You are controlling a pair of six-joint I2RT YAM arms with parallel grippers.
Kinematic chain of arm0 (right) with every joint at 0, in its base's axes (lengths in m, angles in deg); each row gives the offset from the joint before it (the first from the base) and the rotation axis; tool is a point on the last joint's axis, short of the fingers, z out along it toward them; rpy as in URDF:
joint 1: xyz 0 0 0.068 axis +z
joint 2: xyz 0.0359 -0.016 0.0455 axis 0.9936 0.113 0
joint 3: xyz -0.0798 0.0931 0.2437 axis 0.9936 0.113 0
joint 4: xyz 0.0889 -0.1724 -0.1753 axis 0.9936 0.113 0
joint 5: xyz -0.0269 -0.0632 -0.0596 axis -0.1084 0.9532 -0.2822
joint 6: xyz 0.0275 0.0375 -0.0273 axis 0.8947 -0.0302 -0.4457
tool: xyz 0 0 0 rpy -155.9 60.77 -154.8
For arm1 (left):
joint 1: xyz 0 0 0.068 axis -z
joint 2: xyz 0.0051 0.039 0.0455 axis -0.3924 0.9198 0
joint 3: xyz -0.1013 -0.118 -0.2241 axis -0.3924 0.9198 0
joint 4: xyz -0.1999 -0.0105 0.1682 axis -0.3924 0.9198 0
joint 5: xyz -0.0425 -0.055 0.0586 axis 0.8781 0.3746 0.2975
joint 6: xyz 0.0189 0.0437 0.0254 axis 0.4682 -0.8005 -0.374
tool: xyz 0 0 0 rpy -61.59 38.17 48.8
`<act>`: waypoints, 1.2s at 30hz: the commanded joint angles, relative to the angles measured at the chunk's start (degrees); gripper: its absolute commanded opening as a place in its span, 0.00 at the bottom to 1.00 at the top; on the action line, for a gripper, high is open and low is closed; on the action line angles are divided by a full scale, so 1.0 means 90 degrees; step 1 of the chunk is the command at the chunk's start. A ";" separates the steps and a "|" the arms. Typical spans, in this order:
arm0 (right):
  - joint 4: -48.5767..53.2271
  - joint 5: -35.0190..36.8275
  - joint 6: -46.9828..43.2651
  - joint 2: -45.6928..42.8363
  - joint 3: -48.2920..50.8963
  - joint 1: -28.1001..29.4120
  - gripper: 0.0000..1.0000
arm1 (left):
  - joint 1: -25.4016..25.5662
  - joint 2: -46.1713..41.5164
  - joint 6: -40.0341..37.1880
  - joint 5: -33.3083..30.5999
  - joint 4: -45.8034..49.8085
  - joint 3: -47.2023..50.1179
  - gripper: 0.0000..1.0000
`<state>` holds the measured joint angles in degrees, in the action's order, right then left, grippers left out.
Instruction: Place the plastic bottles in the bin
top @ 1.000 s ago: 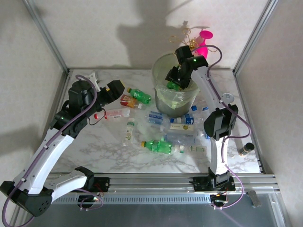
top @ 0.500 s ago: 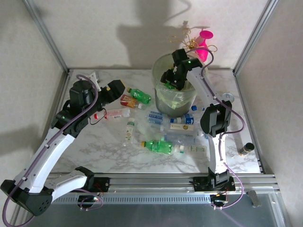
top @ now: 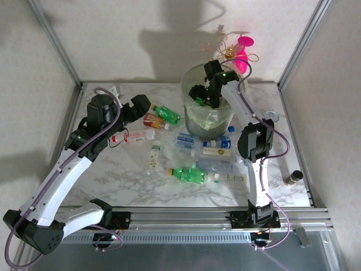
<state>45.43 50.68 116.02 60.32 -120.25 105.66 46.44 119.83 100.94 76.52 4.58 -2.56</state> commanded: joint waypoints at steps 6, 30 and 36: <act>-0.0494 0.0249 0.0133 -0.0975 0.0217 -0.0066 0.87 | 0.0040 0.0099 -0.0144 -0.0296 0.0122 -0.0276 0.87; -0.3359 0.1888 -0.1597 -0.5073 0.3288 0.1669 0.99 | 0.0043 0.0721 -0.0002 -0.1632 0.1513 -0.0129 0.84; -0.2414 0.1984 -0.1389 -0.5033 0.3299 0.1729 0.94 | -0.0019 0.1186 0.0590 -0.1933 0.2000 0.0110 0.90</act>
<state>21.56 69.02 103.15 13.96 -91.27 120.96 46.39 129.23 102.58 62.29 17.76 -3.17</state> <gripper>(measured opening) 0.945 0.898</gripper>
